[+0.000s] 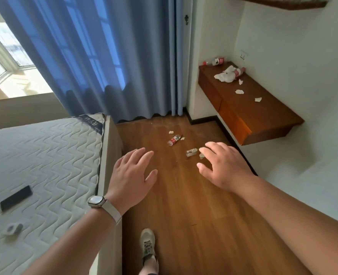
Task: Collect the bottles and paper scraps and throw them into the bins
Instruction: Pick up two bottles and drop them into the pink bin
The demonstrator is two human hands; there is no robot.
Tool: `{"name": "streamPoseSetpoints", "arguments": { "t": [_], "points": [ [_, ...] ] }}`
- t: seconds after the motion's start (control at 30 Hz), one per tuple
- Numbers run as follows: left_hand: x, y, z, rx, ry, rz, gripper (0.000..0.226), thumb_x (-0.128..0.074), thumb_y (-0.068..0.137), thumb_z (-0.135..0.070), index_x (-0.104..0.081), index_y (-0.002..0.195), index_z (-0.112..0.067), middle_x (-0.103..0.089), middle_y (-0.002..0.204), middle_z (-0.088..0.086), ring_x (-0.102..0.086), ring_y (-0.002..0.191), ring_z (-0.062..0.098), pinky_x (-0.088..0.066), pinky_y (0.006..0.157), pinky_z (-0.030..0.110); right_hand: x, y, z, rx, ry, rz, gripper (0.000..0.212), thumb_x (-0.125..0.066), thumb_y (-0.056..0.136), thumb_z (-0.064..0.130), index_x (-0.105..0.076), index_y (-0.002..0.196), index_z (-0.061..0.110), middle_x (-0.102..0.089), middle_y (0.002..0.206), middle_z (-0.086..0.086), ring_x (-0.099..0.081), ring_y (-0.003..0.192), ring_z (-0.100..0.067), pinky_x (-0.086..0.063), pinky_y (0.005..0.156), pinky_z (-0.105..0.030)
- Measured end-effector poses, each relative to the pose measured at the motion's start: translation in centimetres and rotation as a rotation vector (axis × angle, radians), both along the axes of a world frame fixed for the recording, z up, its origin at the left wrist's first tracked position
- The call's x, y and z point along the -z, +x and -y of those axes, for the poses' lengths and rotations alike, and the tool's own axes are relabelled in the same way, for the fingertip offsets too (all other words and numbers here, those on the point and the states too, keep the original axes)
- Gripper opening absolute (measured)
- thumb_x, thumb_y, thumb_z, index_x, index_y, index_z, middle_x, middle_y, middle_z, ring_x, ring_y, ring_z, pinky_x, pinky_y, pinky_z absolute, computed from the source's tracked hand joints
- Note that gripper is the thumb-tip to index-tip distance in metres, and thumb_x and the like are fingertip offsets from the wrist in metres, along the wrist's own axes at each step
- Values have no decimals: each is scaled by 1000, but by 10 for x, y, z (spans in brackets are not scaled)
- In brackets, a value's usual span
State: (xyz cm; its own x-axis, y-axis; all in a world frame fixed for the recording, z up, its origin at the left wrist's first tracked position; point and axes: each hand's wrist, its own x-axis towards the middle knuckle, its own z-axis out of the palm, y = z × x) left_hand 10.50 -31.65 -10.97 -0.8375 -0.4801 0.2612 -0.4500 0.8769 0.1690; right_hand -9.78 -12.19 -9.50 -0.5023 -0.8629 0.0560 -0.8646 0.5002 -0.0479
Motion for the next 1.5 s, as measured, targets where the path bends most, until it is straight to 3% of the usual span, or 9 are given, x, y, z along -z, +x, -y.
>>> {"name": "streamPoseSetpoints", "arguments": {
  "t": [0.33, 0.53, 0.87, 1.03, 1.5],
  "points": [
    [4, -110, 194, 130, 75, -32, 54, -52, 95, -50, -46, 143, -28, -45, 150, -3, -36, 141, 22, -29, 113, 46, -13, -77, 149, 205, 52, -47, 58, -32, 95, 56, -45, 141, 23, -43, 147, 2, -38, 135, -19, -35, 108, -36],
    [1, -161, 280, 202, 73, -55, 49, -54, 94, -48, -52, 138, -25, -52, 144, 0, -43, 136, 25, -34, 110, 46, -21, -108, 225, 261, 71, -72, 57, -34, 96, 56, -46, 141, 24, -44, 146, 3, -39, 135, -18, -37, 107, -37],
    [8, -238, 351, 256, 90, -6, 52, -48, 96, -52, -47, 142, -29, -47, 148, -4, -38, 140, 24, -27, 114, 44, -12, -175, 295, 333, 65, -33, 55, -34, 97, 55, -42, 143, 26, -40, 149, 4, -36, 137, -18, -35, 109, -35],
    [17, -294, 381, 286, 41, 55, 51, -50, 95, -53, -50, 140, -28, -50, 145, -2, -42, 137, 25, -31, 112, 45, 9, -234, 323, 391, 64, 49, 56, -32, 96, 56, -41, 144, 28, -38, 150, 6, -36, 137, -17, -36, 107, -33],
    [-2, -546, 418, 341, 27, 162, 55, -39, 95, -56, -43, 144, -33, -44, 148, -8, -37, 139, 21, -28, 114, 42, 20, -478, 358, 473, 18, 155, 60, -26, 96, 62, -37, 145, 31, -34, 153, 6, -31, 141, -19, -30, 112, -38]
  ]
}}
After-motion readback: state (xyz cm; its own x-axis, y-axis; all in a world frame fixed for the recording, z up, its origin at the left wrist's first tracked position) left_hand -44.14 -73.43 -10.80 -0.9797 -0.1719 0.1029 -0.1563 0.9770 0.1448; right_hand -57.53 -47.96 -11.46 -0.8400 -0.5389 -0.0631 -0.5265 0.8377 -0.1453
